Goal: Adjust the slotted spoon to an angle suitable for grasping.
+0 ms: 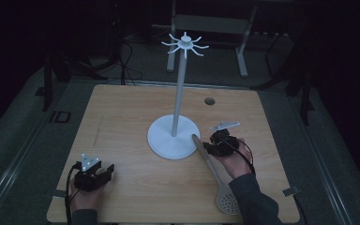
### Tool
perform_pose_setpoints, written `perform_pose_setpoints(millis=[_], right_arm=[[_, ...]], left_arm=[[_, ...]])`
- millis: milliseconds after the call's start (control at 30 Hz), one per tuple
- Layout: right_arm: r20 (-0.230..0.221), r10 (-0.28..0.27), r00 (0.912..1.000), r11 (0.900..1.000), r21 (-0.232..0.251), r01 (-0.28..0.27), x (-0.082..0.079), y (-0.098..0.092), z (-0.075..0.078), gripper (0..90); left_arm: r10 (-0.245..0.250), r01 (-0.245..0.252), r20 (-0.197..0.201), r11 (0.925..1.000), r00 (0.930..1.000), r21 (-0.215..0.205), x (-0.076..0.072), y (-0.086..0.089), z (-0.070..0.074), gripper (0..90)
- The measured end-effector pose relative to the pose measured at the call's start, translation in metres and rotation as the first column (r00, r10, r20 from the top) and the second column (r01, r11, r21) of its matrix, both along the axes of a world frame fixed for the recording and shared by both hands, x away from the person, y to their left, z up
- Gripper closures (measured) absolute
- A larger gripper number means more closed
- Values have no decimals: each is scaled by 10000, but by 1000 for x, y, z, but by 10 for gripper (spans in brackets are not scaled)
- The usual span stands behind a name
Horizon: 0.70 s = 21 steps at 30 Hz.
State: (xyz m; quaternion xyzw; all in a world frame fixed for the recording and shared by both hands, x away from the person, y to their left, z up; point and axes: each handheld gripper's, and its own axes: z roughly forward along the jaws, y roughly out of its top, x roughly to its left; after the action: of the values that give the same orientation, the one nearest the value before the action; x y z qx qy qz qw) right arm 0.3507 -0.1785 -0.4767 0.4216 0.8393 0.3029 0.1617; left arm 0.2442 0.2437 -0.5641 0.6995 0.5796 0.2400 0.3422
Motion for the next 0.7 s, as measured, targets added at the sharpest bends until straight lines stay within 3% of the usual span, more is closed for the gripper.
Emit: perform_pose_setpoints(millis=[500, 700], right_arm=[[-838, 71, 9965, 9996, -261, -93, 11, 0, -12, 593], [-1410, 212, 9898, 9987, -420, -273, 14, 2, -18, 582]], left_arm=[[-11, 11, 12, 10000, 10000, -18, 0, 0, 0, 458], [-3, 3, 18, 10000, 10000, -38, 0, 0, 0, 458]])
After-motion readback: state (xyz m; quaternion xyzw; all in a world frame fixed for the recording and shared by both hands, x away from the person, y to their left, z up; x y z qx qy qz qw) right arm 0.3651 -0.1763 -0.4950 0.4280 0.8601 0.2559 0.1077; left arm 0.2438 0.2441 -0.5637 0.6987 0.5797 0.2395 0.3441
